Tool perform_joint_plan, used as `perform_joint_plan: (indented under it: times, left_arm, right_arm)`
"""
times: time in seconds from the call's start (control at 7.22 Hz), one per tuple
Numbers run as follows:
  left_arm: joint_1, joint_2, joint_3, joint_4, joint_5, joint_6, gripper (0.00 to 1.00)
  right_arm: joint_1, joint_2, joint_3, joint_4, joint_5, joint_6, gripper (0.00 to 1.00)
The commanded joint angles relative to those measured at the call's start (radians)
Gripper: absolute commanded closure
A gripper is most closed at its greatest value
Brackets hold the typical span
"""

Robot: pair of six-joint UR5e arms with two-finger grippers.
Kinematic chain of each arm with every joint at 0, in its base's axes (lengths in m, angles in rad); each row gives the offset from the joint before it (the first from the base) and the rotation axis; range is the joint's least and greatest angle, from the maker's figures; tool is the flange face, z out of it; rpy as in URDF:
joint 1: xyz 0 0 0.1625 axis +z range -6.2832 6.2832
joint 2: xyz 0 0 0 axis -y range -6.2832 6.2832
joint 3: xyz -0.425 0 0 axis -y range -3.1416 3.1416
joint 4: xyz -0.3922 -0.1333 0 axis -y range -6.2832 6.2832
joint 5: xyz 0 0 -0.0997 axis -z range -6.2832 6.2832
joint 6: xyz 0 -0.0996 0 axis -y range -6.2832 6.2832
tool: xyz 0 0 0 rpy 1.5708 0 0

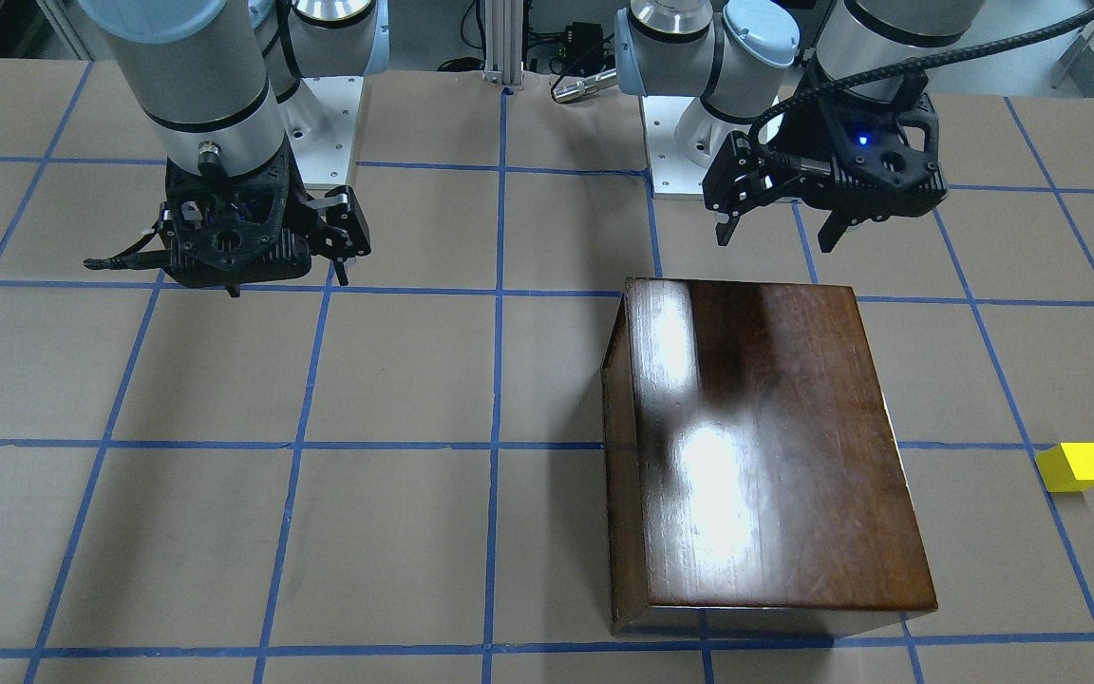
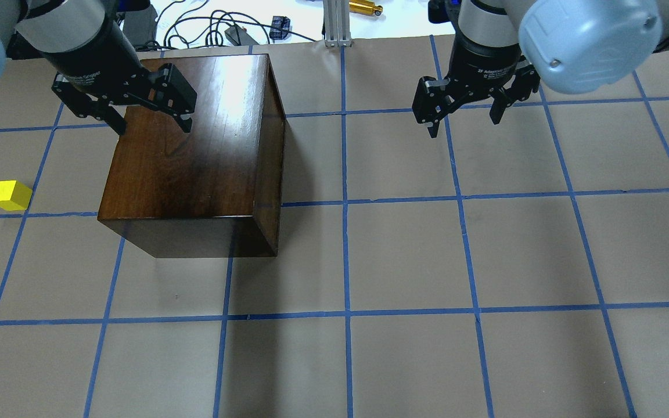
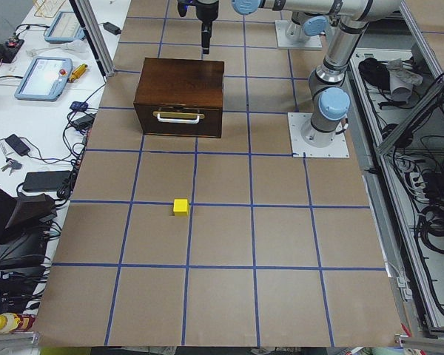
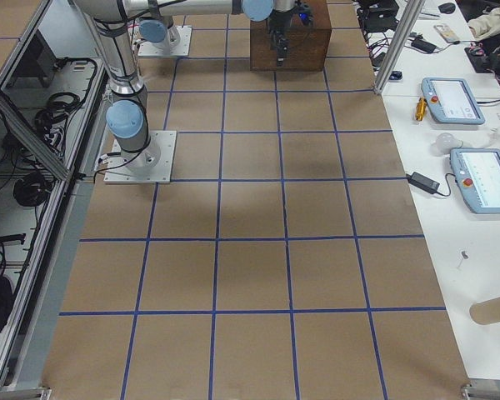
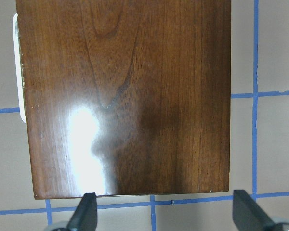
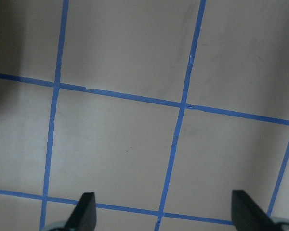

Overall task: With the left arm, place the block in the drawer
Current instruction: 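Move the left gripper off the cabinet top toward the drawer side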

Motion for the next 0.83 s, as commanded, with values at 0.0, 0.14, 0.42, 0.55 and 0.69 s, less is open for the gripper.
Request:
perform_joint_plan:
  times: [0.0, 0.14, 0.42, 0.55, 0.69]
  left_arm:
    - [0.001, 0.004, 0.0, -0.002, 0.0, 0.0, 0.0]
    - [0.001, 0.005, 0.0, -0.002, 0.002, 0.0, 0.0]
    - [0.005, 0.005, 0.004, -0.008, 0.002, 0.002, 0.0]
    - [0.003, 0.008, 0.003, -0.015, 0.002, 0.002, 0.0]
    - [0.003, 0.008, 0.004, -0.014, 0.002, 0.0, 0.0]
  right_arm:
    - [0.0, 0.0, 0.0, 0.0, 0.0, 0.001, 0.0]
    - [0.0, 0.0, 0.0, 0.0, 0.0, -0.001, 0.0]
    - [0.0, 0.0, 0.0, 0.0, 0.0, -0.001, 0.0]
    - [0.0, 0.0, 0.0, 0.0, 0.0, 0.001, 0.0]
    - [0.0, 0.0, 0.0, 0.0, 0.0, 0.001, 0.0]
